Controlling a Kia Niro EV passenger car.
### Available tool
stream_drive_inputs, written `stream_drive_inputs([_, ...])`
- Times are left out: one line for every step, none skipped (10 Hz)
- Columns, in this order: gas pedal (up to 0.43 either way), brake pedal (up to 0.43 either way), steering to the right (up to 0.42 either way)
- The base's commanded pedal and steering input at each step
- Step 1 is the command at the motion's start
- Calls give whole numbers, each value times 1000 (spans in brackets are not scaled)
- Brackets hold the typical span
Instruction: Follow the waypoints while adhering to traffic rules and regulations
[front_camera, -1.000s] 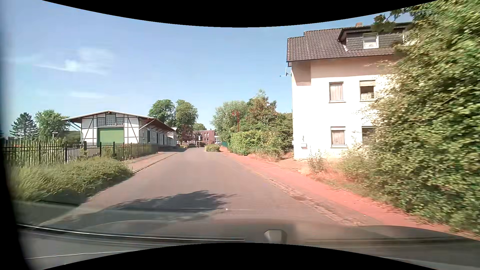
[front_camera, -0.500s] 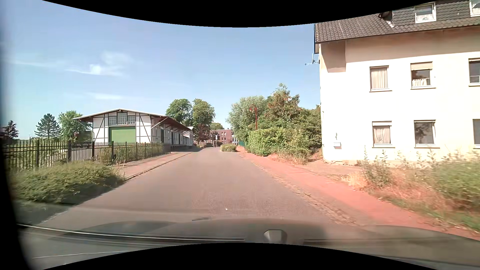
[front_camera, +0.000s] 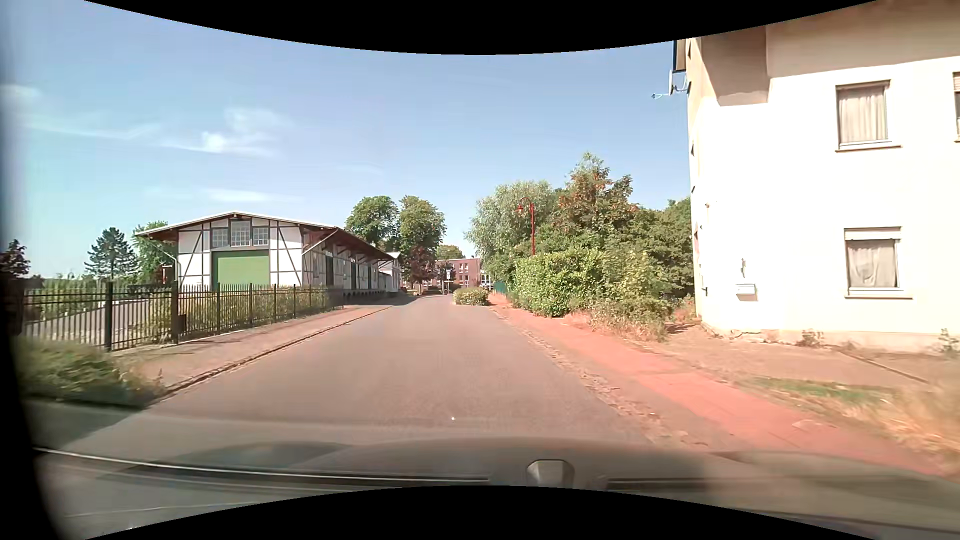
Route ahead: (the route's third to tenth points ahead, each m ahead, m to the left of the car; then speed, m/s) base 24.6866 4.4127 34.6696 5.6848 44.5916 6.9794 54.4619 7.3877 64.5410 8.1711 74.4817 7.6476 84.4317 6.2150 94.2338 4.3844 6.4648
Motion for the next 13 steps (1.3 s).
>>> stream_drive_inputs([228,6,-43])
stream_drive_inputs([197,6,-41])
stream_drive_inputs([189,6,-38])
stream_drive_inputs([177,6,-35])
stream_drive_inputs([138,6,-34])
stream_drive_inputs([118,6,-34])
stream_drive_inputs([20,6,-33])
stream_drive_inputs([0,6,-32])
stream_drive_inputs([0,6,-32])
stream_drive_inputs([0,6,-32])
stream_drive_inputs([0,6,-32])
stream_drive_inputs([0,6,-32])
stream_drive_inputs([0,6,-35])
